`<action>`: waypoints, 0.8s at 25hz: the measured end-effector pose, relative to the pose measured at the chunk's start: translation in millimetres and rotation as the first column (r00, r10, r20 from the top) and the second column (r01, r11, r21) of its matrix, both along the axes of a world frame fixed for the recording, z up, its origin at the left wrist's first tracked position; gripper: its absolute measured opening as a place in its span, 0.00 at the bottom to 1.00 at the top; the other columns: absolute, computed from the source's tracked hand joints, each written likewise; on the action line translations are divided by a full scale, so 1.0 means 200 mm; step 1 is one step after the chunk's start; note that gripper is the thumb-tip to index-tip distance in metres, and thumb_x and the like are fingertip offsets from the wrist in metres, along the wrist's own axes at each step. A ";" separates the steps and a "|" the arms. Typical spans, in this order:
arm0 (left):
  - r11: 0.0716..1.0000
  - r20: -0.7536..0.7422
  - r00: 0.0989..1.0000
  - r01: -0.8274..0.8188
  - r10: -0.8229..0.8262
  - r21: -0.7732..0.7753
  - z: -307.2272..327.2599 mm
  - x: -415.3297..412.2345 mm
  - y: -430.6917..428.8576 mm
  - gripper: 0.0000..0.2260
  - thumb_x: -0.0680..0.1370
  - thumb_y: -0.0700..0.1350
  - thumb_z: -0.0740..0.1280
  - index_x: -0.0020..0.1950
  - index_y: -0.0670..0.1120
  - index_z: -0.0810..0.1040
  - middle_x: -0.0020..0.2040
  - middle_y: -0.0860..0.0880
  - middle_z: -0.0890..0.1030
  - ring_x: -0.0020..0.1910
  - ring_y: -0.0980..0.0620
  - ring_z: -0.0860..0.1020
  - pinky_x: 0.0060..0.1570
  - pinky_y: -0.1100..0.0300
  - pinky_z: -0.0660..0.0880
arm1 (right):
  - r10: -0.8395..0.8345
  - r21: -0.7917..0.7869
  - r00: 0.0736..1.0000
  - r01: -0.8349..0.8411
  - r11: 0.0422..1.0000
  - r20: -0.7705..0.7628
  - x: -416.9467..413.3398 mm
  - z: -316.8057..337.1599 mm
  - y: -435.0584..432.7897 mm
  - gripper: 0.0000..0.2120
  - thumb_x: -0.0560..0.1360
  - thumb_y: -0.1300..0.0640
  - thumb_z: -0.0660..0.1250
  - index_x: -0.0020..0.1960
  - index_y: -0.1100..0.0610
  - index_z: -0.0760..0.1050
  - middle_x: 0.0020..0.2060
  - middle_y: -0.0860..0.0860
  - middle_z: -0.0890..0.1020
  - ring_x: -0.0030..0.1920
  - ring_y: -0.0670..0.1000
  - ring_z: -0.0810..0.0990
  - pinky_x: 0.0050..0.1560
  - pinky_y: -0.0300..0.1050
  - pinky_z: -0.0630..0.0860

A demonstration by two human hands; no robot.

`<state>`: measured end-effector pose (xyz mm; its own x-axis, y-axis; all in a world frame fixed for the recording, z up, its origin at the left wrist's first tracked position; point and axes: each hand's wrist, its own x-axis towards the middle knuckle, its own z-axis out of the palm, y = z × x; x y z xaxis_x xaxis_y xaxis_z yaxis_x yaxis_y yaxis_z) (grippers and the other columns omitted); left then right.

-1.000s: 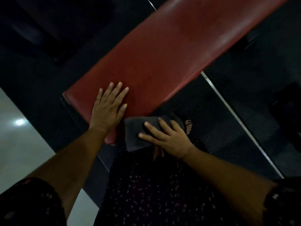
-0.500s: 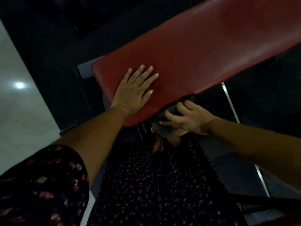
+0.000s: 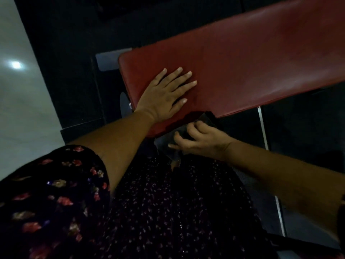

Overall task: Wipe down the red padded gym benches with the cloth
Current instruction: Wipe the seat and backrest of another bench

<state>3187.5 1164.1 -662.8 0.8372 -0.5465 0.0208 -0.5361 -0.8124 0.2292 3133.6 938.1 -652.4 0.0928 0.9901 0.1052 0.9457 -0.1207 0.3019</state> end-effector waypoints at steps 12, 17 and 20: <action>0.994 -0.092 0.994 -0.049 0.058 0.094 0.04 -0.02 -0.02 0.23 0.84 0.54 0.47 0.80 0.52 0.57 0.80 0.49 0.59 0.79 0.47 0.56 0.77 0.46 0.48 | 0.174 -0.154 0.984 -0.166 0.974 0.037 -0.07 0.03 0.21 0.22 0.79 0.43 0.57 0.70 0.46 0.72 0.66 0.50 0.72 0.52 0.60 0.71 0.50 0.54 0.68; 0.981 -0.040 0.982 -0.184 0.187 0.064 0.02 -0.08 -0.06 0.23 0.84 0.54 0.50 0.78 0.51 0.62 0.78 0.47 0.63 0.77 0.45 0.61 0.75 0.47 0.52 | 0.125 -0.216 0.989 -0.107 0.970 0.072 0.03 0.07 0.00 0.25 0.80 0.60 0.46 0.65 0.46 0.76 0.63 0.54 0.65 0.48 0.59 0.69 0.47 0.54 0.64; 0.943 0.035 0.942 -0.334 0.334 -0.009 -0.02 -0.12 -0.07 0.24 0.83 0.58 0.53 0.75 0.48 0.68 0.74 0.45 0.69 0.74 0.43 0.67 0.72 0.48 0.56 | 0.216 -0.234 0.975 -0.198 0.952 0.056 0.16 0.09 -0.13 0.20 0.77 0.57 0.54 0.65 0.49 0.76 0.62 0.52 0.73 0.45 0.59 0.72 0.44 0.53 0.64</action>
<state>3162.6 1150.0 -666.9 0.9703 -0.2356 0.0544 -0.2418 -0.9456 0.2176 3165.1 912.1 -634.6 -0.1164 0.9854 -0.1241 0.9143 0.1551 0.3741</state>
